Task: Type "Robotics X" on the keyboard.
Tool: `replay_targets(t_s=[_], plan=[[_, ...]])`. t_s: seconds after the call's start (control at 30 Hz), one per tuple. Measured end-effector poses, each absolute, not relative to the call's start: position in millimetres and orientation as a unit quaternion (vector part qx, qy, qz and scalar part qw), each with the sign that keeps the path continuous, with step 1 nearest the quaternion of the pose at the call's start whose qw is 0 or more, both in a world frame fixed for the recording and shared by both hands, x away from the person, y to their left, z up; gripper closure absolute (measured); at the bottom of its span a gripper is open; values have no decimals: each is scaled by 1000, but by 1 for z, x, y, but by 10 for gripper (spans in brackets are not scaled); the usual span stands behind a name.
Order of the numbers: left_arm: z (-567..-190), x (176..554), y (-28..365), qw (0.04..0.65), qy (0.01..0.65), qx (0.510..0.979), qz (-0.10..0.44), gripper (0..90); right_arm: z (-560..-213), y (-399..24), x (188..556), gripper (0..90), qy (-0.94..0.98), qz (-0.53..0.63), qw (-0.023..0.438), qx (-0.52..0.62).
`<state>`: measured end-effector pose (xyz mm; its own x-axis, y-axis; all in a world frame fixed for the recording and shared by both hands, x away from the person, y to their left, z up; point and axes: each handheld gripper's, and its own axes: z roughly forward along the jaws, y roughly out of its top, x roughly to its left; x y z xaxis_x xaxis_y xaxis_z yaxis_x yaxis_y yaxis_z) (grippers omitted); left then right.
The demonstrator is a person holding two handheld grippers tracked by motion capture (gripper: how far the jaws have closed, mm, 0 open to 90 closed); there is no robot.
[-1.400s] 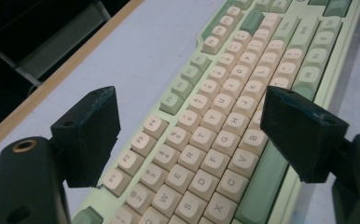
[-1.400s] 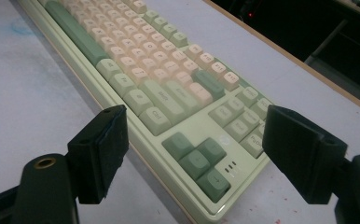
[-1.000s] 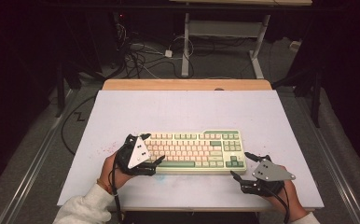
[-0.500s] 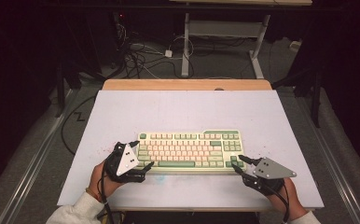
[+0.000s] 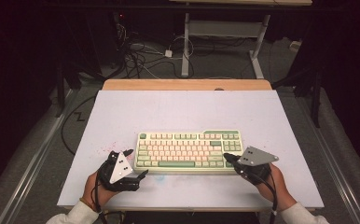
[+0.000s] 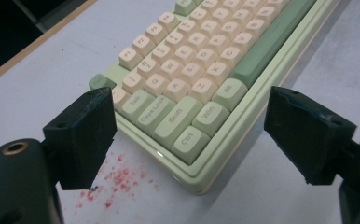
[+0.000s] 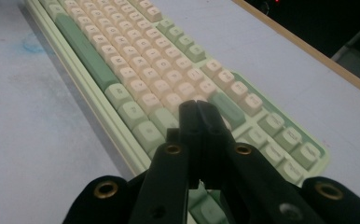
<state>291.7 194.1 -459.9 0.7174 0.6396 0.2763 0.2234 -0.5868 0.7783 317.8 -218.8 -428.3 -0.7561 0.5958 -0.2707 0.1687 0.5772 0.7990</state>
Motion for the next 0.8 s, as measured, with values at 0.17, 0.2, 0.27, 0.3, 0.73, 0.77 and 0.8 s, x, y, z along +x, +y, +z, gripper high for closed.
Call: replay_targets(t_s=[0.17,0.2,0.27,0.3,0.73,0.77,0.8], plan=[[-464,289,197,374,260,847,273,160,-432,-192,333,900,861,392,250,204],[-465,289,198,374,261,848,270,161,-432,-187,335,900,864,390,248,201],[-466,288,199,372,260,849,269,161,-433,-177,339,900,868,388,242,194],[-467,287,199,372,260,850,269,161,-433,-172,341,900,870,386,242,189],[-469,290,202,373,258,853,259,160,-438,-131,371,900,884,372,217,180],[-470,290,202,372,258,853,259,160,-439,-129,372,900,886,368,216,179],[-470,290,202,372,259,853,260,161,-440,-127,373,900,887,367,216,180]])
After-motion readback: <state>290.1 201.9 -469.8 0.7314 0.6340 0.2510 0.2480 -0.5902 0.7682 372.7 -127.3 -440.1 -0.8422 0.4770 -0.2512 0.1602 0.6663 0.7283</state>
